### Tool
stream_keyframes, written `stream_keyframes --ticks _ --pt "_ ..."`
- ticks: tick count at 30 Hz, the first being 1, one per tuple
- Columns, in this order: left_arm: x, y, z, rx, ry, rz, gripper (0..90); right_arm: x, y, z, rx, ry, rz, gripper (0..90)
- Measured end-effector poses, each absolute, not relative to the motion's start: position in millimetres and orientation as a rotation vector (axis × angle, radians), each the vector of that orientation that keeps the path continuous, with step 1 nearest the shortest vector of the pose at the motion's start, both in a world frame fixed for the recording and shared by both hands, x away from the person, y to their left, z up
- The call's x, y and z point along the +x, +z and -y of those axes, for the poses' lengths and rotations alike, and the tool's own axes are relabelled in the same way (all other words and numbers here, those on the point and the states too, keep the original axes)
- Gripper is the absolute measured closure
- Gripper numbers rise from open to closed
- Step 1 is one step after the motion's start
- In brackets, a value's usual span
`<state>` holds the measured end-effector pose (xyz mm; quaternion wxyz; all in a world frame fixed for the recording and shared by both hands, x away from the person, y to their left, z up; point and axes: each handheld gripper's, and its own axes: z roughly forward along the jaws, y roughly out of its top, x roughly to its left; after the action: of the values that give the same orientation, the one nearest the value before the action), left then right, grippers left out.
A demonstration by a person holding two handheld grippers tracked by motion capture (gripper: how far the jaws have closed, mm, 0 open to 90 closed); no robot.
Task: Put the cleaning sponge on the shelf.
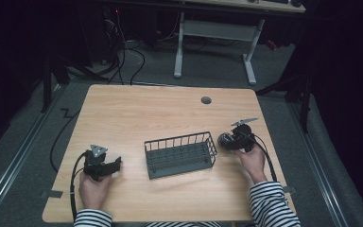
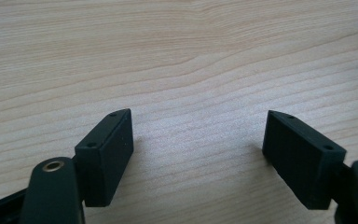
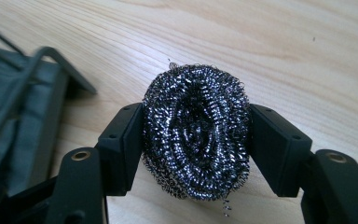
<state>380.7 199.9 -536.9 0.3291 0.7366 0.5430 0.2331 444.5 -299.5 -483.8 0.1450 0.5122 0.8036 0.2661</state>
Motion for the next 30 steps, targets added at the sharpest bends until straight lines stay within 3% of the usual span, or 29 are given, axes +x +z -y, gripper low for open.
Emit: stream_keyframes --ticks 20,30 --pt "380.7 -536.9 -199.9 1.926 0.610 -1.421 25.3 396.8 -421.4 300.0 1.272 0.930 -2.248 38.8" --pt "380.8 -536.9 -200.1 1.925 0.609 -1.421 25.4 383.4 -395.7 273.5 1.151 1.060 -2.308 38.7"
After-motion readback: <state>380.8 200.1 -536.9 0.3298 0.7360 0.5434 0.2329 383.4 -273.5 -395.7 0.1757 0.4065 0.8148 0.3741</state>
